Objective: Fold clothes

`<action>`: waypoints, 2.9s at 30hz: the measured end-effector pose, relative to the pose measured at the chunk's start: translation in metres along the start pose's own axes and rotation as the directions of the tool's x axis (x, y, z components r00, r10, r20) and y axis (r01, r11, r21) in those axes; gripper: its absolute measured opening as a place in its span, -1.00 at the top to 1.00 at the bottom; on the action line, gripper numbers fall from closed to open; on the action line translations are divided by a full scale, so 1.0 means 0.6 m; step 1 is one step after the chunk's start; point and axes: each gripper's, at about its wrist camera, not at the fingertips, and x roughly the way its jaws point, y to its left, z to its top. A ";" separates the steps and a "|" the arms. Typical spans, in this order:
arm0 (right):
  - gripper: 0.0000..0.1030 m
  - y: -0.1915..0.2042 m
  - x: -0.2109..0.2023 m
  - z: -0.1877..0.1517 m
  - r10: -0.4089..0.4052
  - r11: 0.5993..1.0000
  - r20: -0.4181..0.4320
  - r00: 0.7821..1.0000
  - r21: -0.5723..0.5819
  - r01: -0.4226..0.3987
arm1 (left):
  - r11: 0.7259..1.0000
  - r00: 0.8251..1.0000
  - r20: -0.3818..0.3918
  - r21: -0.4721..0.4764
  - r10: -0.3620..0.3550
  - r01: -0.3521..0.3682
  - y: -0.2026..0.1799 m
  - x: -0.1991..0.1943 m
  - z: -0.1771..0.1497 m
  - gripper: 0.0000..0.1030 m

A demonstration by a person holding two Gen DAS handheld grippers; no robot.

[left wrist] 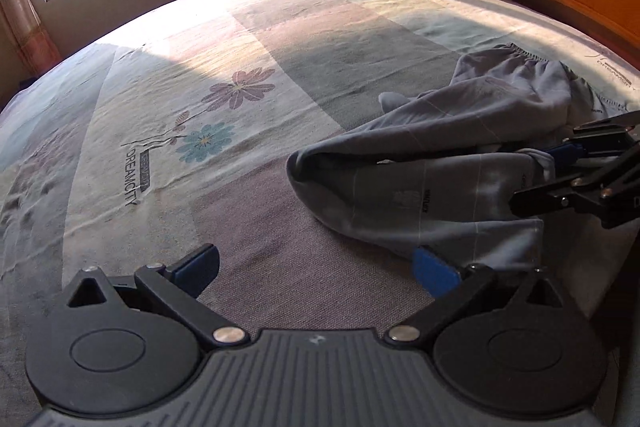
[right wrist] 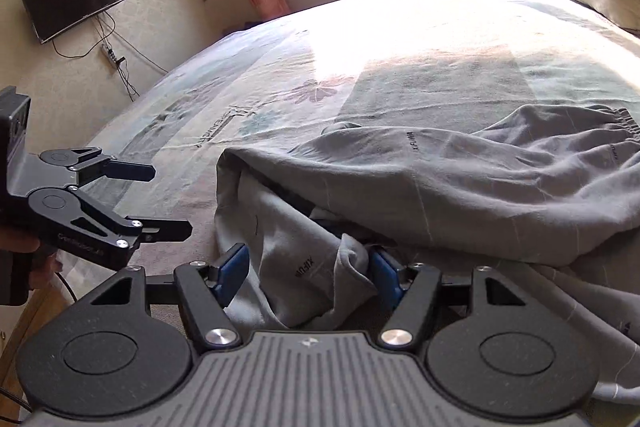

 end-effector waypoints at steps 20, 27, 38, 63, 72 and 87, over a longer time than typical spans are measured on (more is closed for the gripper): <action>-0.64 0.088 0.032 0.001 0.203 0.977 -0.252 0.946 -0.005 -0.211 | 0.999 0.998 0.043 0.009 -0.038 0.038 0.021 -0.114 -0.097 -0.99; -0.64 0.157 0.077 0.018 0.394 0.919 -0.292 0.871 0.116 -0.377 | 1.000 1.000 0.026 -0.012 0.014 -0.014 0.054 -0.127 -0.124 -0.99; -0.64 0.264 0.103 0.135 0.588 0.806 -0.089 0.804 0.150 -0.573 | 0.995 0.999 0.019 -0.088 0.046 -0.044 0.104 -0.148 -0.152 -0.99; -0.68 0.088 -0.049 -0.032 0.264 0.932 -0.024 0.964 0.264 -0.248 | 0.942 0.946 -0.159 -0.138 0.284 -0.306 0.089 -0.007 -0.147 -0.99; -0.69 0.049 -0.062 -0.039 0.253 0.924 0.018 0.967 0.292 -0.247 | 0.854 0.847 -0.114 0.034 0.519 -0.519 0.157 0.012 -0.087 -0.99; -0.69 0.000 -0.033 -0.041 0.189 0.908 0.011 0.982 0.378 -0.179 | 0.696 0.709 0.125 0.131 0.694 -0.706 0.264 0.079 0.084 -1.00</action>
